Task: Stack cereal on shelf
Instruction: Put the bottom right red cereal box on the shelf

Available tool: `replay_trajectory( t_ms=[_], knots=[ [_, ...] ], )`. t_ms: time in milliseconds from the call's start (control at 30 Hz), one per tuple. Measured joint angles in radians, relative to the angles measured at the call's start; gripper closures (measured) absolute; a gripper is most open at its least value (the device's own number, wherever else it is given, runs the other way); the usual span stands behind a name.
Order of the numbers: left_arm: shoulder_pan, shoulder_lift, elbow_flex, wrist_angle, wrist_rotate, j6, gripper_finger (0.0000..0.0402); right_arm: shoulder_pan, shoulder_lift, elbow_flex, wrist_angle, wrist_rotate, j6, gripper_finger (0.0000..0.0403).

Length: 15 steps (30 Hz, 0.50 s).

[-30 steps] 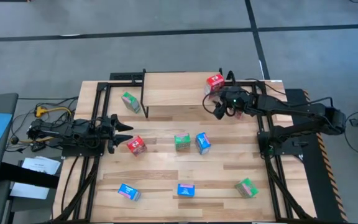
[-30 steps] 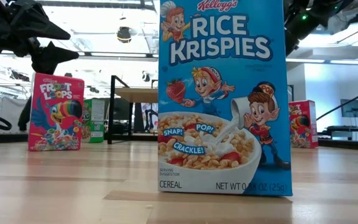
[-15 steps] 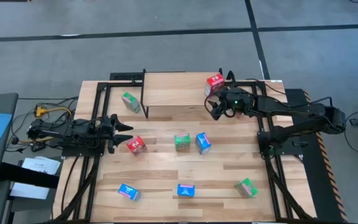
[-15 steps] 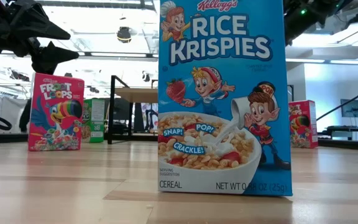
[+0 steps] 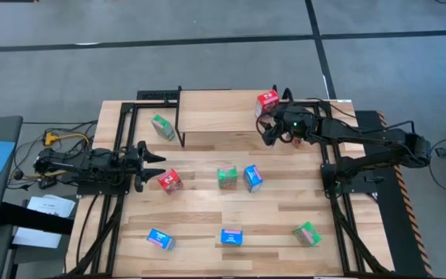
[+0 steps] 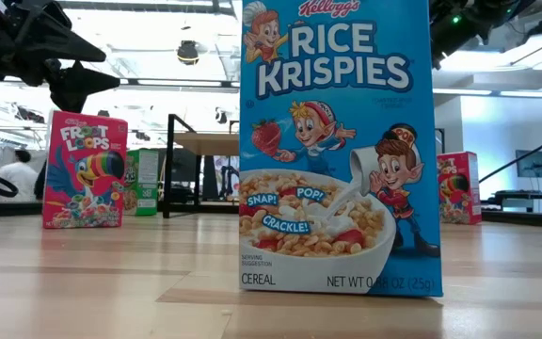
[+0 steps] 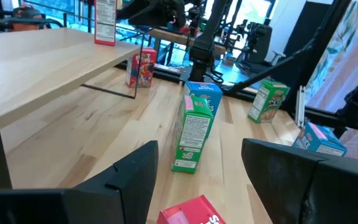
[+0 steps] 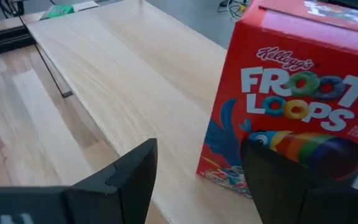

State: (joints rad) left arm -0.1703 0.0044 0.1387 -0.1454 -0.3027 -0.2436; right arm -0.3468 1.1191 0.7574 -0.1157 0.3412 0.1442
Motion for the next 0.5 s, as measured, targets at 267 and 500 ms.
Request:
replay_trajectory(
  t_ms=[267, 500],
  knots=[
    [0.0, 0.0, 0.0, 0.0, 0.0, 0.0, 0.018, 0.033, 0.0, 0.0, -0.016, 0.0, 0.048, 0.0147],
    [0.0, 0.0, 0.0, 0.0, 0.0, 0.001, 0.018, 0.032, 0.056, 0.0, 0.048, 0.002, 0.075, 0.0147]
  ],
)
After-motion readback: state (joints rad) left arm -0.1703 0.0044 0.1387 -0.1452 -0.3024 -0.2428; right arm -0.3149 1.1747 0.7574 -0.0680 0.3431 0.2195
